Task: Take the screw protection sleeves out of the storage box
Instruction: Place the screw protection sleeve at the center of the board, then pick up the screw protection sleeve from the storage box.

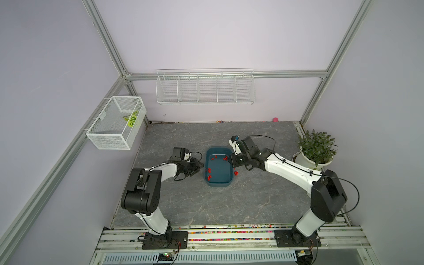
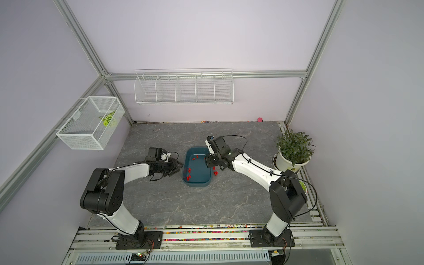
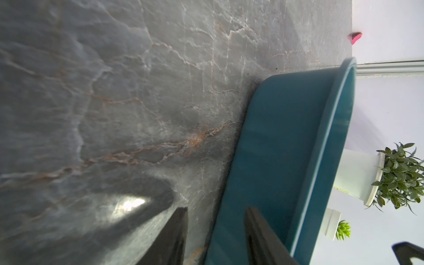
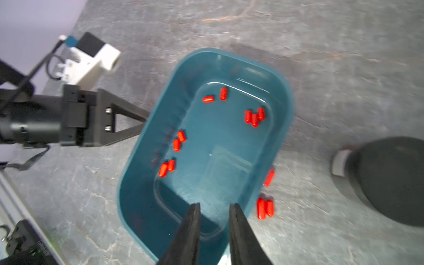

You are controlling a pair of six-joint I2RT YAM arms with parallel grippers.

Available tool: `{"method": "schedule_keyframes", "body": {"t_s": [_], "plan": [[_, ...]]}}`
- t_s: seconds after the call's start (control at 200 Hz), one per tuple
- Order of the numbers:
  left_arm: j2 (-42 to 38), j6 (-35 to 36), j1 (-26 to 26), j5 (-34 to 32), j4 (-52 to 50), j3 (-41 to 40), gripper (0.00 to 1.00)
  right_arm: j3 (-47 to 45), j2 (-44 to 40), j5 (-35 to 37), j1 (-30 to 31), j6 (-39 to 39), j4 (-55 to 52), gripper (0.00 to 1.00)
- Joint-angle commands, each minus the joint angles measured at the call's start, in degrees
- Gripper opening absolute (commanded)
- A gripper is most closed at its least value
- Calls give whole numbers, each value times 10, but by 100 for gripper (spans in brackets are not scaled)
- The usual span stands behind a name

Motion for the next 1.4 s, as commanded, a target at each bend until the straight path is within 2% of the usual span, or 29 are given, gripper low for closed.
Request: {"method": "schedule_keyframes", "body": {"t_s": [0.0, 0.38, 0.71, 1.07, 1.395], "plan": [[7, 8, 2, 6, 1, 12, 47, 33, 39, -50, 12, -32, 24, 26], [12, 9, 1, 6, -2, 16, 47, 118, 163, -148, 26, -30, 34, 22], [15, 9, 2, 7, -4, 18, 47, 167, 242, -195, 27, -22, 26, 21], [12, 9, 1, 8, -2, 16, 47, 205, 288, -183, 30, -23, -2, 21], [11, 9, 1, 8, -1, 15, 47, 237, 319, -158, 31, -28, -35, 25]]}}
